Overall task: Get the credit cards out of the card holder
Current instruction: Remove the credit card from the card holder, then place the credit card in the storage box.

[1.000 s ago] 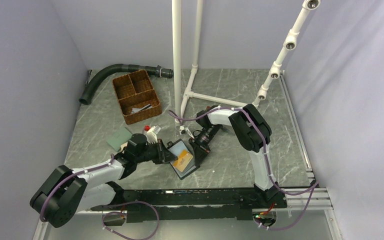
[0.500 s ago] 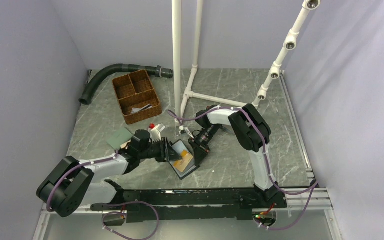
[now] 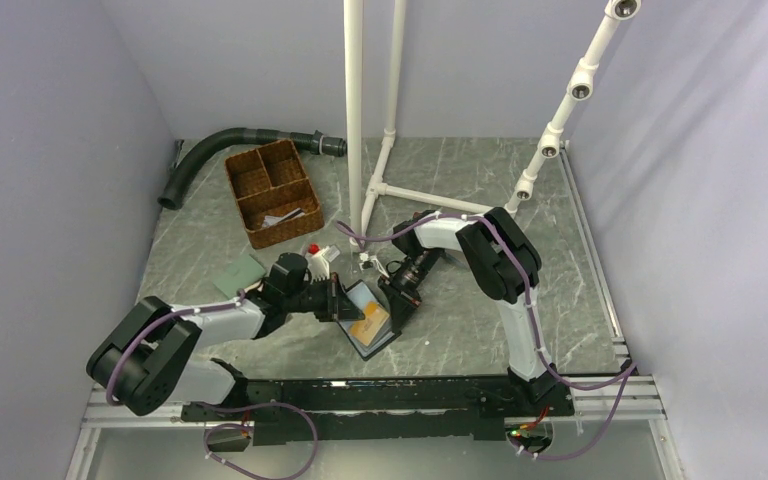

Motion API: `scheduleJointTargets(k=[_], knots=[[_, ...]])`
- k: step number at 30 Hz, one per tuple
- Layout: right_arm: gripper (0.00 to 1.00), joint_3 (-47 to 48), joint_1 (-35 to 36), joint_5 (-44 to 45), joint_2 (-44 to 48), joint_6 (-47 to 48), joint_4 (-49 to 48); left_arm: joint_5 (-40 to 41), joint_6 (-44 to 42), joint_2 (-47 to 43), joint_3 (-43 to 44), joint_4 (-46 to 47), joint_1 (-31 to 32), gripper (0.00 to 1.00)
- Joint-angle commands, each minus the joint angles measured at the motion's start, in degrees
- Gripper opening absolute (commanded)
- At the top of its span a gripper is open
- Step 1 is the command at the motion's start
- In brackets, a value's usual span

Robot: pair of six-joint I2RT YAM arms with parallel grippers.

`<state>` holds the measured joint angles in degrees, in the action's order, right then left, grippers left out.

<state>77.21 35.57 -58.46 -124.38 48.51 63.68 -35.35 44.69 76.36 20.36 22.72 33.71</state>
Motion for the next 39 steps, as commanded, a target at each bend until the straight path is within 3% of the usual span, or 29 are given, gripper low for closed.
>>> scheduleJointTargets(k=[1,12,19,24,29,33,39], knots=[[0.0,1.2,-0.7,-0.7,0.1,0.6,-0.8,-1.7,-1.9,-2.9,1.6,-1.0,-0.5,0.0],[0.0,0.5,-3.8,4.9,-0.9,-1.5,-1.7,0.8,0.3,-18.7,-1.5,-12.9,-10.7,0.0],[0.0,0.3,-4.2,10.7,0.3,-0.4,-0.5,-0.5,-2.8,-21.0,5.9,-24.0,-19.9,0.0],[0.27,-0.5,-4.7,9.7,1.5,1.0,0.8,-3.7,-5.9,-15.0,15.6,-29.6,-29.3,0.0],[0.5,-2.3,-5.7,10.5,4.1,0.0,-1.1,-0.7,-7.5,-6.1,26.5,-31.3,-37.0,0.0],[0.57,-3.1,-6.2,11.5,5.5,-0.7,-2.2,3.9,-7.3,3.1,36.9,-32.2,-40.6,0.0],[0.58,-3.9,-6.3,11.9,6.2,-0.9,-2.7,8.8,-7.3,16.5,51.8,-33.0,-43.5,0.0]])
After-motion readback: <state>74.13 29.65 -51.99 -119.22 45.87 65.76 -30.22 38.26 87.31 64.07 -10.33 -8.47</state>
